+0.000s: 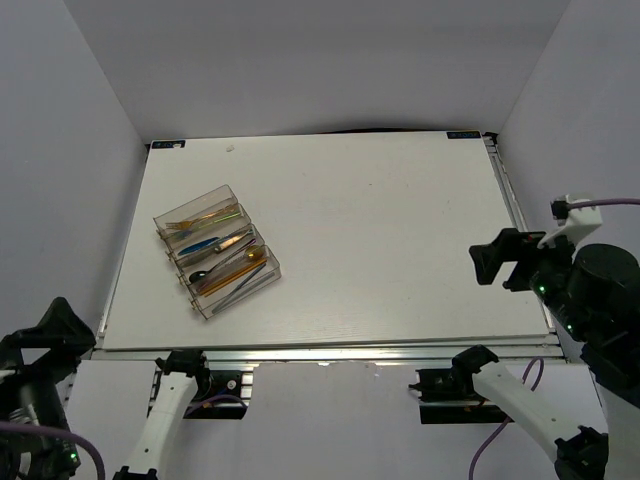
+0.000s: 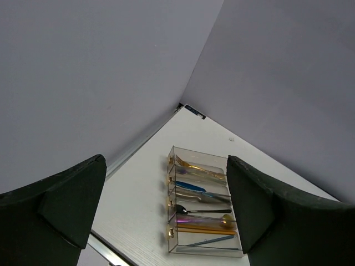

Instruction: Sort the eating utensils into containers

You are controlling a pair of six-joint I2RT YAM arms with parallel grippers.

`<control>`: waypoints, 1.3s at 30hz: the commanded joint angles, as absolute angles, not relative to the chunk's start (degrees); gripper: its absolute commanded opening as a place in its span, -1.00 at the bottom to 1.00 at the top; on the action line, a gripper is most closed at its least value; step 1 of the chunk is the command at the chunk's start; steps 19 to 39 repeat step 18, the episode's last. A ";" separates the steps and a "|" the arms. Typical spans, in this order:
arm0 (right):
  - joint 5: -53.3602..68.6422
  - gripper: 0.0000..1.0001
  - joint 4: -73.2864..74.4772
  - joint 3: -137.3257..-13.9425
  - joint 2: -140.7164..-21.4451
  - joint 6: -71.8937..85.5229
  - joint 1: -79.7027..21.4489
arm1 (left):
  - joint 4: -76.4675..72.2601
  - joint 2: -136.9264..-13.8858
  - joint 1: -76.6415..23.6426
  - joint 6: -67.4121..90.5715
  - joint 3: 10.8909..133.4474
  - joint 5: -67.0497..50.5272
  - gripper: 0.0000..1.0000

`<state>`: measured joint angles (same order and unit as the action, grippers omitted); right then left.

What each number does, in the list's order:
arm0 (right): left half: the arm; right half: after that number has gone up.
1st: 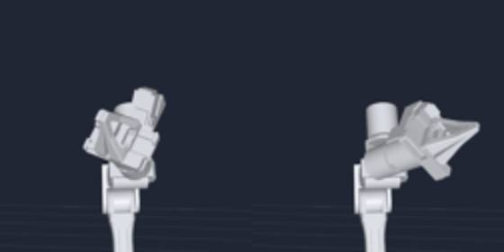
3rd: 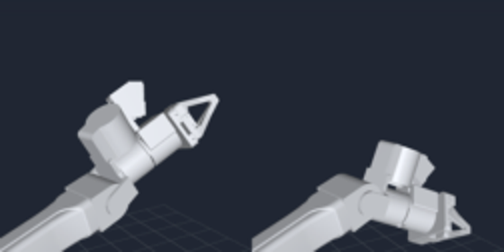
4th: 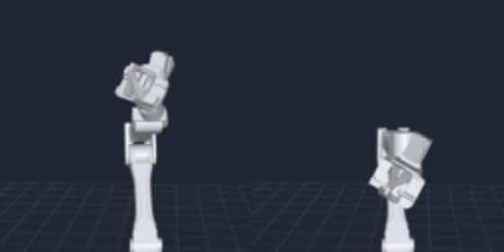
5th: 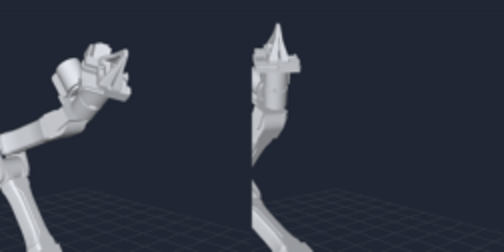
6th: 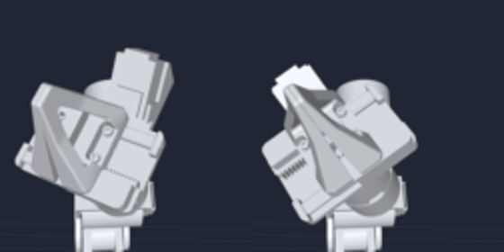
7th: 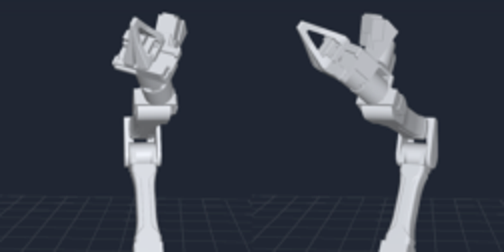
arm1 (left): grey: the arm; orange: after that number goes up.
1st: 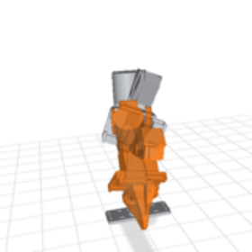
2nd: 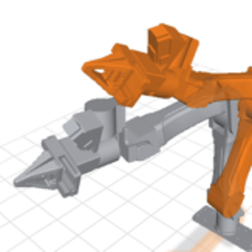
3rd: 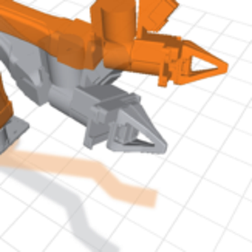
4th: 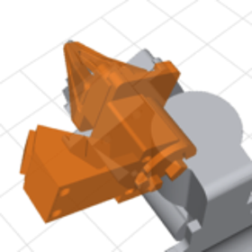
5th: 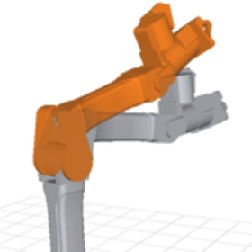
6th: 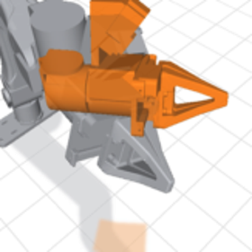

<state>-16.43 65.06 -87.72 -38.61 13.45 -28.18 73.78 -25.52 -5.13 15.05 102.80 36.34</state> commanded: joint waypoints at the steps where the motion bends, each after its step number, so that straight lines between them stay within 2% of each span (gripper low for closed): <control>1: -17.49 0.79 68.11 -89.82 -38.15 13.62 -28.30 | 80.51 -27.42 -5.54 13.88 101.61 35.42 0.96; 18: -17.23 0.79 68.03 -86.58 -36.04 17.14 -28.30 | 76.73 -26.81 -5.54 14.33 94.84 37.09 0.96; 39: -17.23 0.79 68.03 -86.58 -36.04 17.14 -28.30 | 76.73 -26.81 -5.54 14.33 94.84 37.09 0.96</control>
